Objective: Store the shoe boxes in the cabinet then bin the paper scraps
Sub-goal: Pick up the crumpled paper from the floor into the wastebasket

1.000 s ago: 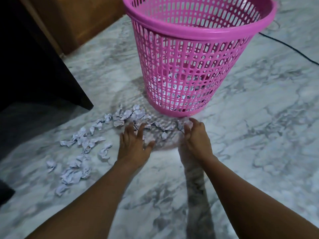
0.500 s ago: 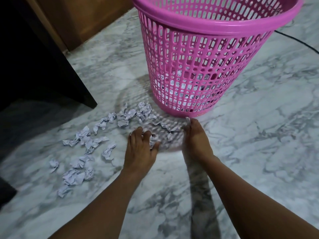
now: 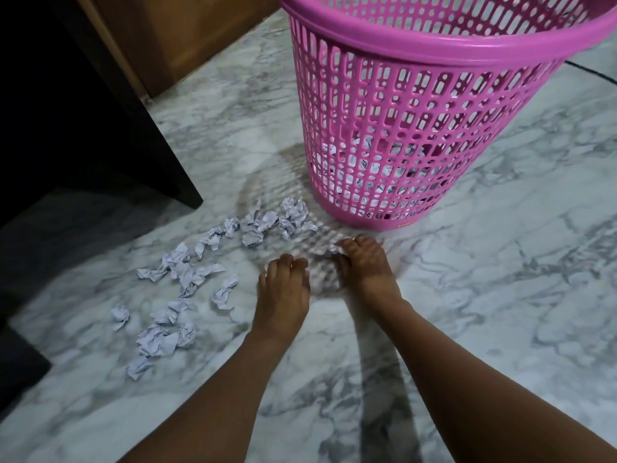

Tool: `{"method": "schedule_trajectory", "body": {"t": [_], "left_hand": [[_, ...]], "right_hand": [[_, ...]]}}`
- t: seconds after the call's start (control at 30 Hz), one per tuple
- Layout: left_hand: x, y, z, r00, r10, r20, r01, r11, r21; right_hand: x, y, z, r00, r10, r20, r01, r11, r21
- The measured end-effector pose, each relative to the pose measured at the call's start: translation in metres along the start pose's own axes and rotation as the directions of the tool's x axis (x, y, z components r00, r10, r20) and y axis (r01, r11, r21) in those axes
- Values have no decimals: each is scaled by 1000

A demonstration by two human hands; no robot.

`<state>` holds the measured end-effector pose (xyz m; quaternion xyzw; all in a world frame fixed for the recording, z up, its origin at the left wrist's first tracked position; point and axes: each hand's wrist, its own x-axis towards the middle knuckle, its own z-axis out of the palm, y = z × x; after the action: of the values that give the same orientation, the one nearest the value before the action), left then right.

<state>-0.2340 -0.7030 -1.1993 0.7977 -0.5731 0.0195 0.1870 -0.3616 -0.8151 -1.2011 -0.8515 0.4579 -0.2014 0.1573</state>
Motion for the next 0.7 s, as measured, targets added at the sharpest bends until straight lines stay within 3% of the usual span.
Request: {"method": "schedule_trajectory", "body": {"t": [0.1, 0.17, 0.3, 0.43, 0.53, 0.6, 0.7], "left_hand": [[6, -4, 0, 1000, 20, -7, -21, 998, -54], [10, -7, -4, 1000, 4, 29, -2, 996, -94], [19, 0, -20, 979, -128, 161, 151, 979, -135], [12, 6, -36, 958, -223, 182, 263, 936, -235], [1, 0, -51, 961, -232, 153, 267, 923, -276], [-4, -10, -66, 958, -247, 145, 279, 917, -284], [-14, -30, -92, 942, -321, 95, 335, 898, -285]], "right_hand": [[-8, 2, 1, 997, 23, -75, -20, 999, 47], [-13, 5, -3, 996, -35, -77, 38, 999, 34], [-22, -2, -16, 997, -49, -58, 48, 999, -13], [-28, -16, -21, 1000, 16, 8, -16, 996, -89], [-22, -27, -23, 976, 169, 139, -176, 984, 38], [-20, -43, -26, 964, 162, 210, -191, 973, 126], [-20, -71, -28, 976, 108, 189, -150, 963, 224]]}}
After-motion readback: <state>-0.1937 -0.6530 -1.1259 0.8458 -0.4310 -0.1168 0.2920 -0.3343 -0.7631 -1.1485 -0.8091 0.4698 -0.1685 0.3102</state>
